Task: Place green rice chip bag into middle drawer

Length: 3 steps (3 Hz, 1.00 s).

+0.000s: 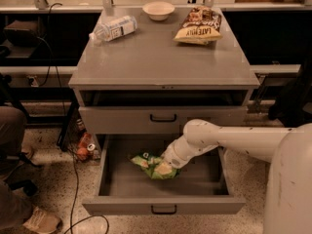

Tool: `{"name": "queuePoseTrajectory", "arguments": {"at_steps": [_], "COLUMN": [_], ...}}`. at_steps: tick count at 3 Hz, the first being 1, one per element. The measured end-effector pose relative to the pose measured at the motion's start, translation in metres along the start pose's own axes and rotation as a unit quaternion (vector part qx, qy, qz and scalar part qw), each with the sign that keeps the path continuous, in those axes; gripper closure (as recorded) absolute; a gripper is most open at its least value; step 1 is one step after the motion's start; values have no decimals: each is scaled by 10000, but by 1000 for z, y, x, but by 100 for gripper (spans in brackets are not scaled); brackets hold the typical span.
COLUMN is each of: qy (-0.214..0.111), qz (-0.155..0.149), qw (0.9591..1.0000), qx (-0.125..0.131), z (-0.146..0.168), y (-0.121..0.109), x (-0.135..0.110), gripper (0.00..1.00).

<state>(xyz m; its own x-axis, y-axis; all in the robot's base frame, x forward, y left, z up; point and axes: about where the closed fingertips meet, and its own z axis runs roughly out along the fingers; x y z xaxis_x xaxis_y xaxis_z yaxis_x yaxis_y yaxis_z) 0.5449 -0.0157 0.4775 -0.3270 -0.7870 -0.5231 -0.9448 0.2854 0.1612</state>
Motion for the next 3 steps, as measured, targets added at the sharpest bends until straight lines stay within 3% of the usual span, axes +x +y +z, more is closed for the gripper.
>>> {"name": "queuePoseTrajectory", "arguments": {"at_steps": [1,3], "qy": [-54,-114], "qz": [91,136], "qw": [9997,9985], "qx": [-205,-526], "z": [17,37], "y": [-1,2], "x": [2,3], "gripper": [84,36]}}
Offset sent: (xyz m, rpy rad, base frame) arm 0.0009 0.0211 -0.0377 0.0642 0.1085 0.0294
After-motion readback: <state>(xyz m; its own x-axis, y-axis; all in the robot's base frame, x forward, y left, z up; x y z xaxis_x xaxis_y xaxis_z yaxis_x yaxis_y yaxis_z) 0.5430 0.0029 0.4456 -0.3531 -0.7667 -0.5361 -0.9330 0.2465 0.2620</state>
